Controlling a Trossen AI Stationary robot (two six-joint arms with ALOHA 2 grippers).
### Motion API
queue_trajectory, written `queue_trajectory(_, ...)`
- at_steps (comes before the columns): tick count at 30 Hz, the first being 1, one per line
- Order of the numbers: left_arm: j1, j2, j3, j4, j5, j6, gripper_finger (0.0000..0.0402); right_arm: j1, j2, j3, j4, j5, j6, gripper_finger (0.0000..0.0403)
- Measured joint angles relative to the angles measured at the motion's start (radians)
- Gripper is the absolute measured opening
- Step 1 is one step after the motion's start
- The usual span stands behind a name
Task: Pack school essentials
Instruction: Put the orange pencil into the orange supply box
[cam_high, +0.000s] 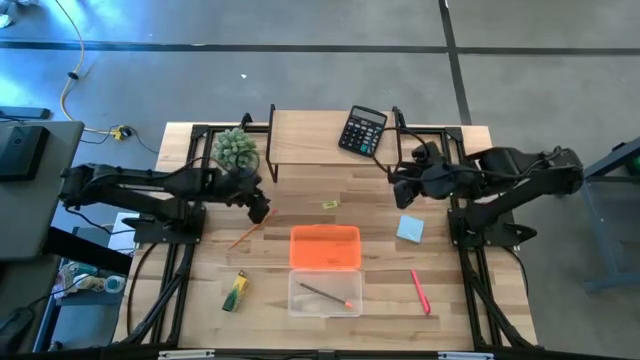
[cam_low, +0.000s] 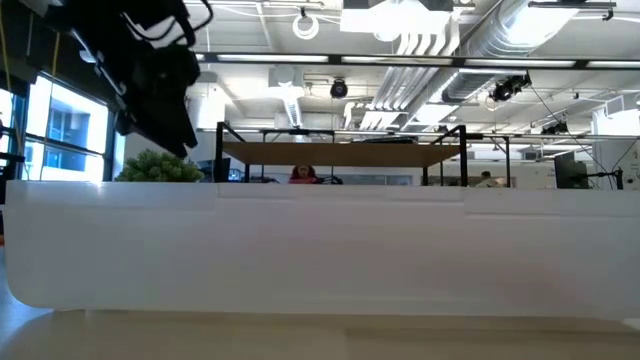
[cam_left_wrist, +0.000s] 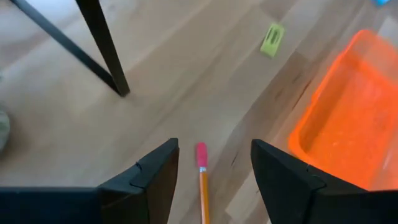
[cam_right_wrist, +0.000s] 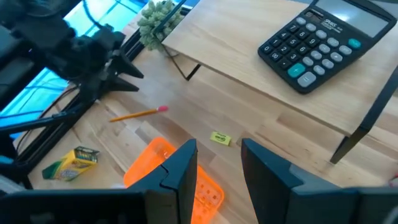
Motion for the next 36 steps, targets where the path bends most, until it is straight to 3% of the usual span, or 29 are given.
queue_trajectory(17,0.021,0.289,0.106,-0.026,0.042,-0.1,0.018,-0.083,-0.041,0.0,-0.099,-0.05,-0.094,0.0117)
queue_trajectory(36,0.018,0.441,0.112,-0.031,0.085,-0.132,0.0179,-0.085,-0.041,0.0,-0.141,-0.05,-0.094,0.0117)
